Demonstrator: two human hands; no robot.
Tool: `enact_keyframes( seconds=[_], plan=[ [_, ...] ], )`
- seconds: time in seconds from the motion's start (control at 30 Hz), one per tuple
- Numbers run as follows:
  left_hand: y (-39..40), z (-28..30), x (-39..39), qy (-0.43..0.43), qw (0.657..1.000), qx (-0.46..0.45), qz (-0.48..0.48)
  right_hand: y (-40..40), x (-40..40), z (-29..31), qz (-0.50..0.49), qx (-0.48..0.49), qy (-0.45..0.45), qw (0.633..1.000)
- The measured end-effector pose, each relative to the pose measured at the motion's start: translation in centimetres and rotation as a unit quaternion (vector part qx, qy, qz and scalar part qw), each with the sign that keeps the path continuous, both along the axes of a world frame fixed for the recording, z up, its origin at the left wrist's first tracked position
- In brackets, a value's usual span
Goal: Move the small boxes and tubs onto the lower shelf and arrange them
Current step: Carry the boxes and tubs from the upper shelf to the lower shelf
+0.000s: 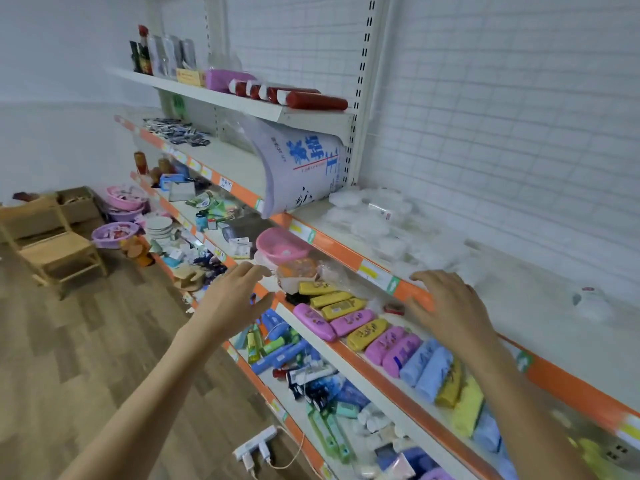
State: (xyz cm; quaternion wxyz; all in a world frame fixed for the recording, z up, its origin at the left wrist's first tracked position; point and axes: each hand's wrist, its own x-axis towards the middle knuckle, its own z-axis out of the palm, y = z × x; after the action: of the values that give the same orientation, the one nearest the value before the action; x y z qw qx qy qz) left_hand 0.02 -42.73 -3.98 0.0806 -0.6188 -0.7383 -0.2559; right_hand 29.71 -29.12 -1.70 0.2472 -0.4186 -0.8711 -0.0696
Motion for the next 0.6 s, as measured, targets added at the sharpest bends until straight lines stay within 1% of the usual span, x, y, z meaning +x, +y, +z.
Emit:
enact_keyframes(
  seconds=[0.17,0.3,0.4,0.47,0.6],
  plan=[
    [9.8,1.7,-2.9,0.046,0.997,0.008,-0.057,7.0,-2.1,1.2,-0.02,0.004,0.022,1.0],
    [18.7,3.1,-4.3,0.033,0.996,0.008,-0.086,13.8,-4.8,1.8,-0.04,-0.033,0.031,0.998],
    [24.8,3.5,-4.6,0.064,0.991,-0.04,-0.108,18.4,-7.1,1.3,-0.047,-0.078,0.021,0.996],
    [28.4,2.9,-4.7,0.08,0.983,-0.058,-0.152,21.2,-8.4,0.9,-0.044,-0.119,0.009,0.992],
    [34.0,0.5,-4.9,0.112,0.963,-0.122,-0.211,25.0,-10.2,0.5,-0.024,-0.255,0.061,0.965]
  ],
)
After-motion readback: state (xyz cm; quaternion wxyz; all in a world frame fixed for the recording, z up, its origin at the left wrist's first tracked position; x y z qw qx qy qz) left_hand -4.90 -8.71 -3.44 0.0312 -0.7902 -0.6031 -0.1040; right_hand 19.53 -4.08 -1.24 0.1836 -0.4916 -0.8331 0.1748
